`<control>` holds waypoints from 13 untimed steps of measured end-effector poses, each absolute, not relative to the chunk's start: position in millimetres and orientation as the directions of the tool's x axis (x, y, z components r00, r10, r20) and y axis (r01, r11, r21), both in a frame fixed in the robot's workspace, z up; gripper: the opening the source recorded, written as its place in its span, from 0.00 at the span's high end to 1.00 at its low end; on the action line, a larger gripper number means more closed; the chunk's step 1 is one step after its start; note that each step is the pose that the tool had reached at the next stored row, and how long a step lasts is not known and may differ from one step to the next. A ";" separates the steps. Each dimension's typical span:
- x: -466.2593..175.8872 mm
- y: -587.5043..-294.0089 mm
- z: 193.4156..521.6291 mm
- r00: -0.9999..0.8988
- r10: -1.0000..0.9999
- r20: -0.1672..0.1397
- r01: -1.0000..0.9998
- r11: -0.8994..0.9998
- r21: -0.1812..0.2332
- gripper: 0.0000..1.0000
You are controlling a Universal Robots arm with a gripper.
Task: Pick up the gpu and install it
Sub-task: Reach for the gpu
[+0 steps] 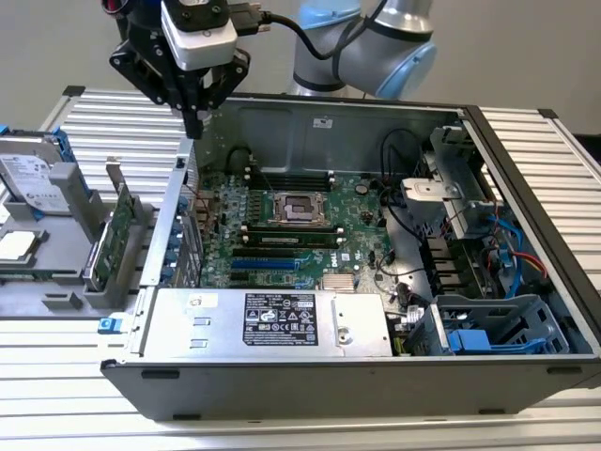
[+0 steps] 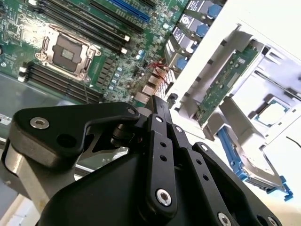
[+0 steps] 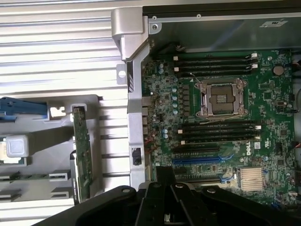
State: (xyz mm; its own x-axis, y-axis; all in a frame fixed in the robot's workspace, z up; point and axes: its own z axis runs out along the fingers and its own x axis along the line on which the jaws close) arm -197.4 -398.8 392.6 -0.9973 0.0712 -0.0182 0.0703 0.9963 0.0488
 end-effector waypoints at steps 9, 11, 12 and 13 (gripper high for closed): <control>-207.5 -398.8 392.6 -0.997 0.071 -0.018 0.070 0.996 0.049 1.00; -209.7 -398.8 392.6 -0.997 0.071 -0.018 0.070 0.996 0.049 1.00; -210.8 -398.8 392.6 -0.997 0.071 -0.018 0.070 0.996 0.049 1.00; -211.9 -398.8 392.6 -0.997 0.071 -0.018 0.070 0.996 0.049 1.00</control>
State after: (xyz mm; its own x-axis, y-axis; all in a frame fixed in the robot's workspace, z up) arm -211.9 -398.8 392.6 -0.9973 0.0712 -0.0182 0.0702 0.9963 0.0490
